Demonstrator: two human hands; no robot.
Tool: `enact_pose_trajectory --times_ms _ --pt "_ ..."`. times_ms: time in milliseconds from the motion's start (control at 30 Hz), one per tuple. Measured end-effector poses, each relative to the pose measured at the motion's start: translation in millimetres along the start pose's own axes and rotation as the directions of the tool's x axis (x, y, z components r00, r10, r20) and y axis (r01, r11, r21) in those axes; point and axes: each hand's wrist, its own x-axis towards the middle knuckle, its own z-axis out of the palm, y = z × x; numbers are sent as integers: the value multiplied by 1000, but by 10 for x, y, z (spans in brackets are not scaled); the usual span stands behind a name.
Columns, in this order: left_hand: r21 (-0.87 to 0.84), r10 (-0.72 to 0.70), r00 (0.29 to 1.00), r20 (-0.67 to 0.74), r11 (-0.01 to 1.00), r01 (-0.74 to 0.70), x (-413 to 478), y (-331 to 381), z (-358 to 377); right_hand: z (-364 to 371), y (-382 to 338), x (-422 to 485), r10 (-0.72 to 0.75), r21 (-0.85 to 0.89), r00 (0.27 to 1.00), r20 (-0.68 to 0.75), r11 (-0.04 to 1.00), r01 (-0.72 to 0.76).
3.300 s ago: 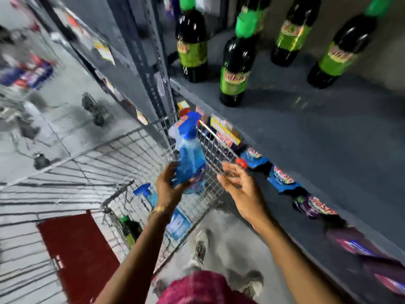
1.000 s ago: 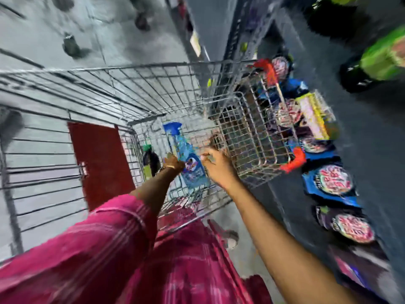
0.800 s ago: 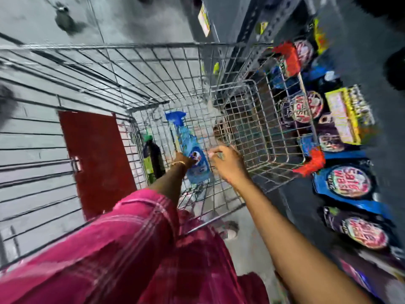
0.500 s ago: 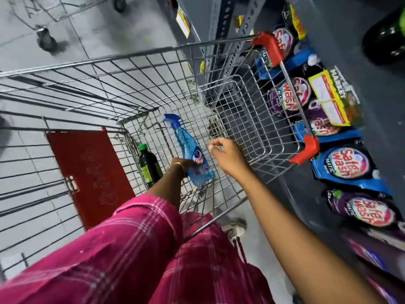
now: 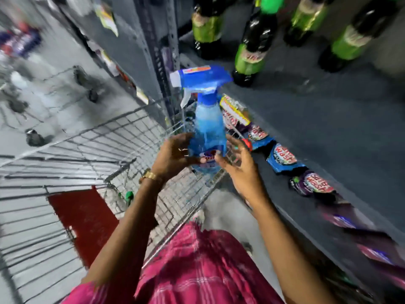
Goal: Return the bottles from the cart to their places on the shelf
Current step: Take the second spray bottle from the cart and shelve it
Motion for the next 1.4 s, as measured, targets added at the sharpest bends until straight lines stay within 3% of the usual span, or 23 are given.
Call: enact_pose_trajectory --times_ms 133,200,333,567,800,1000,1067,1167,1300,1367,1400 --pt "39 145 986 76 988 -149 107 672 488 -576 -315 -259 -123 11 967 -224 992 128" --pt "139 276 954 115 947 -290 100 924 763 -827 -438 -330 -154 -38 932 -328 988 150" --pt "223 409 867 284 852 -474 35 1414 1514 -1477 -526 -642 -209 -69 833 -512 977 203" --pt "240 448 738 505 748 -619 -113 1702 2697 -2343 -208 -1102 -146 -68 689 -710 988 138" --pt "266 436 693 574 701 -661 -69 1630 3267 -2730 67 -1206 -54 6 677 -734 996 86" --pt "213 436 693 574 738 -640 23 1618 3340 -2854 125 -1137 -84 -91 718 -691 995 29" --pt "163 430 711 557 783 -601 29 1550 3340 -2784 144 -1151 -124 -152 667 -735 988 16" --pt "77 438 748 498 837 -541 -10 1400 3249 -2551 86 -1195 -323 -316 481 -815 944 98" --pt "138 564 755 335 763 -631 -64 1264 2930 -2319 -75 -1170 -647 -583 301 -700 762 283" --pt "239 626 741 243 702 -671 -63 1188 2637 -2148 -177 -1043 -729 -622 326 -602 684 381" --pt "285 639 743 198 688 -668 -53 1138 2455 -2012 -226 -943 -750 -622 374 -546 662 419"
